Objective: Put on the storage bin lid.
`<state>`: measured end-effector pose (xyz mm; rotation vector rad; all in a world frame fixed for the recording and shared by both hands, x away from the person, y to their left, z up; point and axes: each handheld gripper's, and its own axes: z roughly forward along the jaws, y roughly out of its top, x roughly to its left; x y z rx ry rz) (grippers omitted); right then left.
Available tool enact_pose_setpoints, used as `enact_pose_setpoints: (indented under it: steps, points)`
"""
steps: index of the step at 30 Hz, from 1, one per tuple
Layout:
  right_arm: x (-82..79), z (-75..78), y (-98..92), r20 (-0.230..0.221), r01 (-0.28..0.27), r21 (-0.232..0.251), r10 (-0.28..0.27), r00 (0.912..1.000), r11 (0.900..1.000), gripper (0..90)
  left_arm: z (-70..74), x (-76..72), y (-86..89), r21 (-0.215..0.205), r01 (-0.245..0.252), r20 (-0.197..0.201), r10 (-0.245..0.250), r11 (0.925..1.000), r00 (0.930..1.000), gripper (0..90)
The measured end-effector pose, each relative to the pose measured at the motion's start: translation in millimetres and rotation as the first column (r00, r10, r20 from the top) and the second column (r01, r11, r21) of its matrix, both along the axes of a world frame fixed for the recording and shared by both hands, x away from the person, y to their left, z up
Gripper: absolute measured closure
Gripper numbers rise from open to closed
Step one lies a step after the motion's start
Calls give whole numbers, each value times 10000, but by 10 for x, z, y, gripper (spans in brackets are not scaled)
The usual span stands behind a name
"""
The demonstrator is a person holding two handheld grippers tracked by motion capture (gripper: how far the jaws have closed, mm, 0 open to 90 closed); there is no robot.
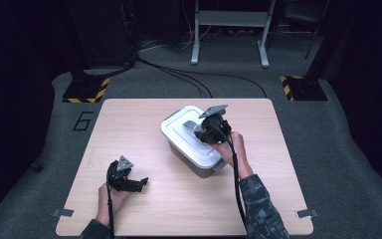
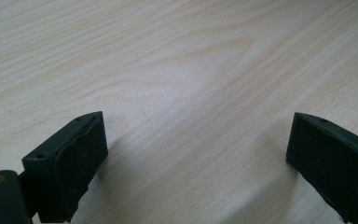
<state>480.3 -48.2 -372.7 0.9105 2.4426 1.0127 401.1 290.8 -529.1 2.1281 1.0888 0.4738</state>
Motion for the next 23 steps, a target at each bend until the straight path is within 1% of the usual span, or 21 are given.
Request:
enact_pose_setpoints:
  steps: [2,3,4,5,6,7,8,10,11,13,14,18,20,21,23]
  points:
    - [-1,2,-19,39,-70,-69,70,10000,10000,643,-1,0,0,-4,-4,12,4,10000,10000,50]
    - [-10,7,-34,11,-24,63,24,10000,10000,595,-2,0,-1,-11,-9,20,9,10000,10000,50]
    - [-26,17,-54,-13,132,241,-132,9999,9996,487,-2,0,-1,-13,-11,22,11,10000,10000,50]
    - [-38,26,-85,50,207,357,-209,9998,9991,431,-2,0,-1,-9,-9,20,10,10000,10000,50]
    - [-44,33,-120,134,154,385,-159,9998,9991,390,-2,0,0,-10,-4,26,4,10000,10000,50]
    - [-70,44,-154,130,349,626,-358,9993,9974,327,-2,0,0,-9,-6,27,6,10000,10000,50]
    - [-88,55,-205,252,445,711,-464,9986,9965,275,0,-1,1,2,5,0,-5,10000,10000,50]
    - [-146,71,-309,441,729,979,-775,9960,9925,202,0,-1,1,1,7,-3,-7,10000,10000,50]
    - [-178,75,-366,453,861,1111,-916,9948,9901,162,-1,-1,0,-11,-4,19,4,10000,10000,50]
    - [-244,71,-481,522,1197,1259,-1271,9905,9848,138,0,-1,1,-6,2,3,-2,10000,10000,50]
    - [-280,63,-545,538,1288,1364,-1372,9891,9823,132,0,-1,1,-9,2,3,-2,10000,10000,50]
    - [-414,2,-778,653,1695,1553,-1813,9812,9732,57,0,-1,1,-6,4,1,-4,10000,10000,50]
    - [-502,-49,-907,698,1928,1675,-2067,9759,9668,36,0,-1,1,-6,3,1,-3,10000,10000,50]
    - [-537,-74,-963,719,1994,1691,-2139,9742,9652,26,-1,-1,-1,-35,-20,11,20,10000,10000,50]
    - [-603,-128,-1060,643,2156,1732,-2295,9712,9610,7,-2,-2,-2,-54,-35,15,35,10000,10000,50]
